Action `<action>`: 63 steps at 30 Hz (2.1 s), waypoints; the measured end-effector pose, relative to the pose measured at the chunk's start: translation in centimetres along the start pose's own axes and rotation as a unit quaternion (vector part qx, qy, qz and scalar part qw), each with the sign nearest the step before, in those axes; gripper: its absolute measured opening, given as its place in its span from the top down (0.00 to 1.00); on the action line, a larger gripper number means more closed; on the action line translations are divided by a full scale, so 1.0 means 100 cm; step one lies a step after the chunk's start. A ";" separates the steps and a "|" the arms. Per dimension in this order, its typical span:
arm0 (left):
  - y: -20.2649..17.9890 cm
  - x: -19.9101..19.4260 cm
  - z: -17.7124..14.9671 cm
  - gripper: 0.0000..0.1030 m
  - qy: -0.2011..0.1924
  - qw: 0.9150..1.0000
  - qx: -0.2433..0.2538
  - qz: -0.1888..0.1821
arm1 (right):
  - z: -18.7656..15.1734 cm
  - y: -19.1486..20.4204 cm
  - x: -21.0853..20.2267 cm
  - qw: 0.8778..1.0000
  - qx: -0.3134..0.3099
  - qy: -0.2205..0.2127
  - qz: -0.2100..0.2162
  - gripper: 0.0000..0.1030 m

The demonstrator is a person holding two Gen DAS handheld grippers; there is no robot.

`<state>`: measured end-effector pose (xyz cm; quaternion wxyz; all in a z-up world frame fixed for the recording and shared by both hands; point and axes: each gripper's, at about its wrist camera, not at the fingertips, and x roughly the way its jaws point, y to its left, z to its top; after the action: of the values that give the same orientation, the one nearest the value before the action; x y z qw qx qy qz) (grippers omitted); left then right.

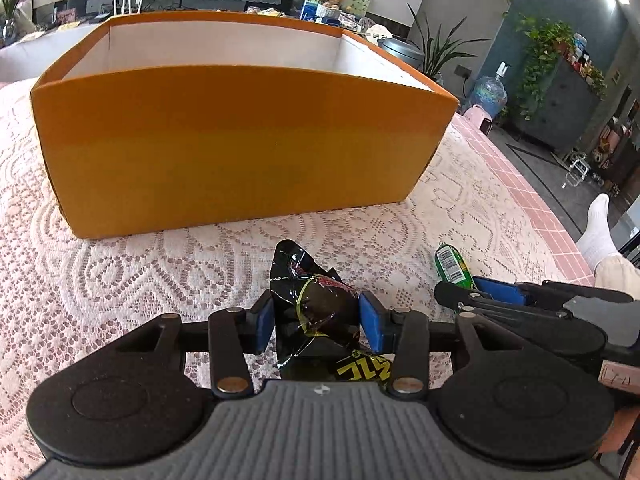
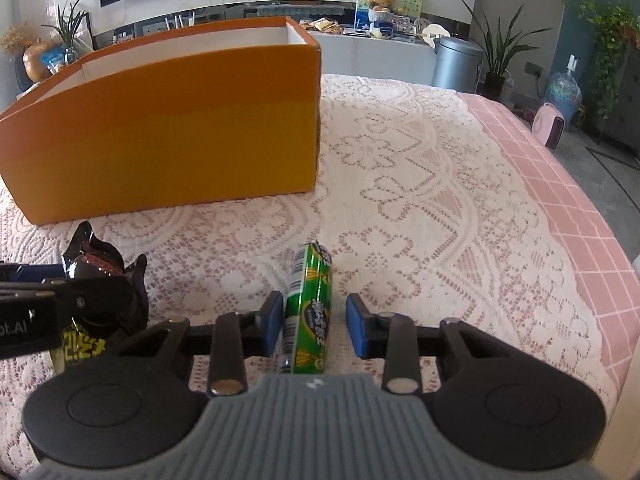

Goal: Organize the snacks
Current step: 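Lower the right tool and close it around the green snack can, then lift the black bag and green can and carry both over the orange box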

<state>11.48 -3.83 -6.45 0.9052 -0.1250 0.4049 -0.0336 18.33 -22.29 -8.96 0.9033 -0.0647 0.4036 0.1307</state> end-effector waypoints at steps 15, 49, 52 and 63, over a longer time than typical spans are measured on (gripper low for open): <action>0.007 -0.017 -0.003 0.52 -0.010 1.000 -0.015 -0.009 | -0.008 0.011 -0.023 1.000 -0.018 -0.007 0.025 0.80; 0.022 -0.118 0.082 0.52 -0.118 0.993 0.006 0.026 | 0.090 0.058 -0.133 0.986 -0.042 -0.068 0.145 0.80; 0.024 -0.116 0.094 0.52 -0.124 0.992 0.012 0.033 | 0.109 0.062 -0.130 0.985 -0.046 -0.079 0.148 0.80; 0.034 -0.090 0.126 0.52 -0.125 0.991 0.013 0.048 | 0.159 0.085 -0.093 0.984 -0.072 -0.087 0.140 0.80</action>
<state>14.68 3.42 7.28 0.9508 -0.0966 0.2936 0.0209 21.28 -12.32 8.50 0.9008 -0.0606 0.3178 0.2895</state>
